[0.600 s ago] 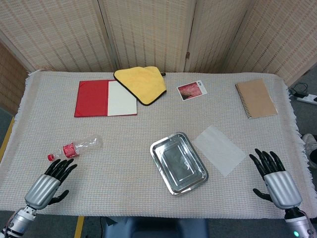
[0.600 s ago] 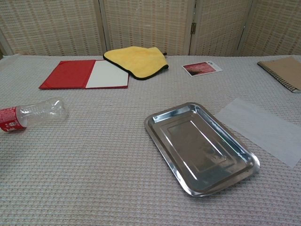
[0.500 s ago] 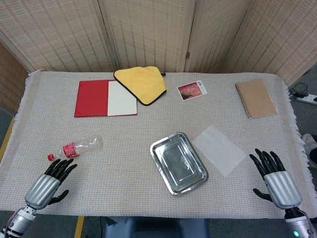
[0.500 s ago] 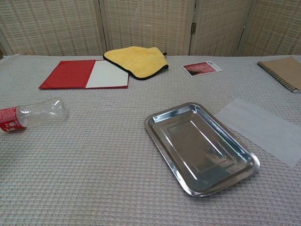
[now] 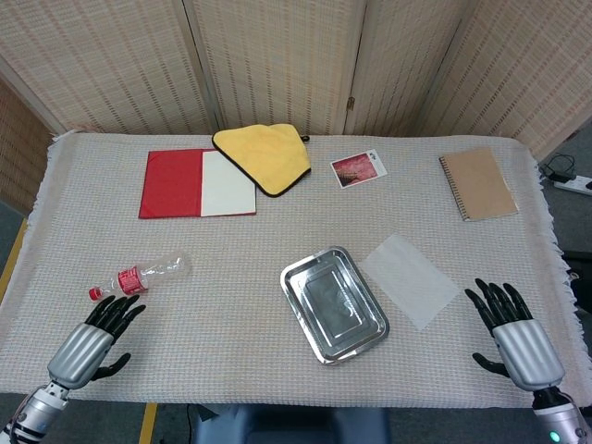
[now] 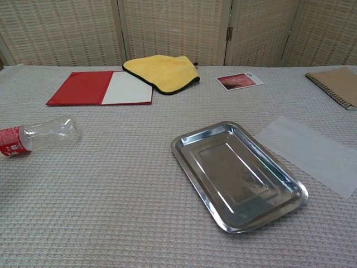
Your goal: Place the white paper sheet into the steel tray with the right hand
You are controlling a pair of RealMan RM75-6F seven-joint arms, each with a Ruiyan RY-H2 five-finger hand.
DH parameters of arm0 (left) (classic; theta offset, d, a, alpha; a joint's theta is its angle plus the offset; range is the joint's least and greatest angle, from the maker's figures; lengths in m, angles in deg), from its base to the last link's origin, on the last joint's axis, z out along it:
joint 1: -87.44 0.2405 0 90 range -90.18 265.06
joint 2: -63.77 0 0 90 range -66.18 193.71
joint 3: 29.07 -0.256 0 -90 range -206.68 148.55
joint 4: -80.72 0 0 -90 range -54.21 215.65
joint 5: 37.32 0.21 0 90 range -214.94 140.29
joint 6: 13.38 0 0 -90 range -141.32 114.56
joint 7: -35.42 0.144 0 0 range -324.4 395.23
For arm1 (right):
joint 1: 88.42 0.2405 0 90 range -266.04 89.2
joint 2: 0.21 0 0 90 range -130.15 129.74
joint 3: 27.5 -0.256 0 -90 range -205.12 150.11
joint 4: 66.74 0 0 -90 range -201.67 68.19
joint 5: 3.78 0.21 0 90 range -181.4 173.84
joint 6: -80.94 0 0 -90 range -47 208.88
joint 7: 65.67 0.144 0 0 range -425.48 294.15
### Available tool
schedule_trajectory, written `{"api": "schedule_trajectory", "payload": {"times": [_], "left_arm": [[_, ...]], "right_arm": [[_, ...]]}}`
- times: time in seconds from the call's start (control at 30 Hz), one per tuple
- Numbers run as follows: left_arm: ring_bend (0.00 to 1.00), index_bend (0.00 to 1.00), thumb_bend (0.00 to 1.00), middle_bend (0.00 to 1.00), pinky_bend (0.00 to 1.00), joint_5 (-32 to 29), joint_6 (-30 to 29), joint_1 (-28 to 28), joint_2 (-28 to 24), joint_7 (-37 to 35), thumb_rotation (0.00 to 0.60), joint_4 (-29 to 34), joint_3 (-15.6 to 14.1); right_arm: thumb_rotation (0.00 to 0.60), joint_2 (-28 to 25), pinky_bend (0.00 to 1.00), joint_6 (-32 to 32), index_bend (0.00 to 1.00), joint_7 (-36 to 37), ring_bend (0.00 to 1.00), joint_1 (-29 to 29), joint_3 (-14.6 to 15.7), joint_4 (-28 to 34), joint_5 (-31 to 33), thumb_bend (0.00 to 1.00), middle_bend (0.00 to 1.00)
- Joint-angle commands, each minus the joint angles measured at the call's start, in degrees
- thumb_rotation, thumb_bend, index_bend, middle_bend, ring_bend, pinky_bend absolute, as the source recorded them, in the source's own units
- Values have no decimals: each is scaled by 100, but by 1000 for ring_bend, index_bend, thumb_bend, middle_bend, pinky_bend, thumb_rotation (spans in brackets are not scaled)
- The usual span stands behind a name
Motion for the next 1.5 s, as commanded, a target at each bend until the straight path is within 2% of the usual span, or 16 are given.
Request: {"api": "schedule_trajectory", "payload": {"times": [0.03,0.3,0.53,0.63,0.77,0.97,1.1,1.37,1.5], "left_arm": [[0,37,392,0,0,-91,89,-55,-22,-149,600,-22,37],[0,37,393,0,0,-140,38,-68,-64,-231,600,50,98],[0,38,392,0,0,-320,249,-112,-4,-212,600,-41,137],[0,38,392,0,0,-332,309,-133,25,-213,600,-70,130],[0,38,392,0,0,-352,326,-134,42,-187,600,-86,134],[0,40,392,0,0,-377,295,-119,29,-210,600,-93,144],[0,45,392,0,0,-375,294,-114,22,-197,600,-96,135],[0,40,393,0,0,-430,285,-83,-8,-158,600,-60,142],[0,41,393,0,0,-404,253,-76,-18,-172,600,-45,138]], "right_arm": [[597,159,0,-208,3,-195,0,-60,-91,-255,-35,186,0],[600,490,0,170,85,-485,0,30,-201,-911,359,185,0],[600,847,0,604,149,193,0,247,-276,-1895,615,185,0],[600,941,0,891,182,452,0,382,-306,-2077,740,186,0],[600,1139,0,1077,275,687,0,555,-323,-2388,720,186,0],[600,1441,0,1313,322,895,0,751,-249,-2856,637,186,0],[600,1703,0,1205,337,1009,0,790,-238,-3217,558,185,0],[600,2429,0,662,423,1463,0,743,-125,-4361,260,186,0],[600,2663,0,581,428,1589,0,788,-110,-4739,208,191,0]]}}
